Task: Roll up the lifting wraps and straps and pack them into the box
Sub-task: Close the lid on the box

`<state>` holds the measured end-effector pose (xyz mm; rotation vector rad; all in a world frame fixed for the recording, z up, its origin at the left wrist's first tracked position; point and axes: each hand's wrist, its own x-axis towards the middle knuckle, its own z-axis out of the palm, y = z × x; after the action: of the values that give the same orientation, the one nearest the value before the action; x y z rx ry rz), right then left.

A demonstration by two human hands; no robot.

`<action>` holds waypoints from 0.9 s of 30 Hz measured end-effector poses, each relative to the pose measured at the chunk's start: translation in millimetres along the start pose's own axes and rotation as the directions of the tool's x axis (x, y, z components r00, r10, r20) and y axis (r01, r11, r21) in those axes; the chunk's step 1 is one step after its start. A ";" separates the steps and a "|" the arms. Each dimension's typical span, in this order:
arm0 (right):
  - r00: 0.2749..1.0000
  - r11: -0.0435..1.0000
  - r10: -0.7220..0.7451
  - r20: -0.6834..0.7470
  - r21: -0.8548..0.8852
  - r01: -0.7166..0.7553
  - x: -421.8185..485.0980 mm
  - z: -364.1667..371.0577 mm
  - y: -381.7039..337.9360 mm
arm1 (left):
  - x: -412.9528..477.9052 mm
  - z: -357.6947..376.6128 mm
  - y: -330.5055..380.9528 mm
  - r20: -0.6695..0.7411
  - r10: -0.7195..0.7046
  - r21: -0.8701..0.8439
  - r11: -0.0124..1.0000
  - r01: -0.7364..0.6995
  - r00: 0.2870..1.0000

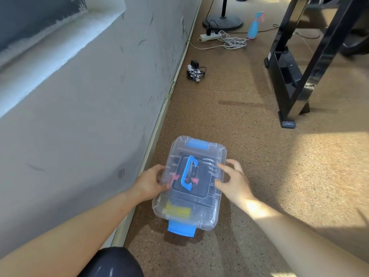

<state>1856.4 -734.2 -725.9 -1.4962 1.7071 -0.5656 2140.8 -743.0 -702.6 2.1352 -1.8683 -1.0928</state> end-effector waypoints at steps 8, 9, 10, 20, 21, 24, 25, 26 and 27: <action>0.989 0.937 -0.135 0.067 -0.317 0.150 19.1 -16.0 -1.6 | -2.9 -3.9 24.6 0.181 0.344 0.384 0.838 -0.388 0.921; 0.986 0.919 -0.155 0.064 -0.357 0.168 22.1 -17.1 -3.1 | -1.8 -3.4 24.2 0.204 0.310 0.373 0.852 -0.366 0.929; 0.981 0.901 -0.184 0.055 -0.391 0.191 25.9 -18.0 -5.0 | -2.1 -3.7 23.4 0.228 0.288 0.373 0.857 -0.357 0.930; 0.966 0.913 -0.243 0.090 -0.315 0.259 122.2 -23.1 -65.1 | -7.0 1.6 25.5 0.332 0.219 0.522 0.768 -0.372 0.917; 0.963 0.920 -0.192 0.190 -0.306 0.244 131.3 -18.2 -69.9 | -6.4 1.9 24.6 0.332 0.216 0.513 0.775 -0.368 0.918; 0.930 0.903 -0.088 0.357 -0.366 0.226 151.5 -3.4 -74.5 | -2.6 2.2 22.9 0.330 0.222 0.510 0.776 -0.371 0.918; 0.928 0.906 -0.069 0.365 -0.367 0.211 155.3 -0.6 -73.7 | -1.3 1.9 22.8 0.331 0.227 0.515 0.770 -0.377 0.916; 0.926 0.915 -0.054 0.373 -0.353 0.196 158.4 0.2 -72.8 | 0.2 0.9 23.4 0.337 0.229 0.521 0.763 -0.383 0.913; 0.922 0.924 -0.042 0.385 -0.337 0.183 161.1 -0.2 -71.2 | 1.0 0.0 24.1 0.342 0.227 0.527 0.757 -0.387 0.912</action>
<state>1900.0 -904.5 -714.1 -1.8411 1.4811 -0.0019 2120.9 -749.8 -690.7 1.8594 -2.8772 -0.8145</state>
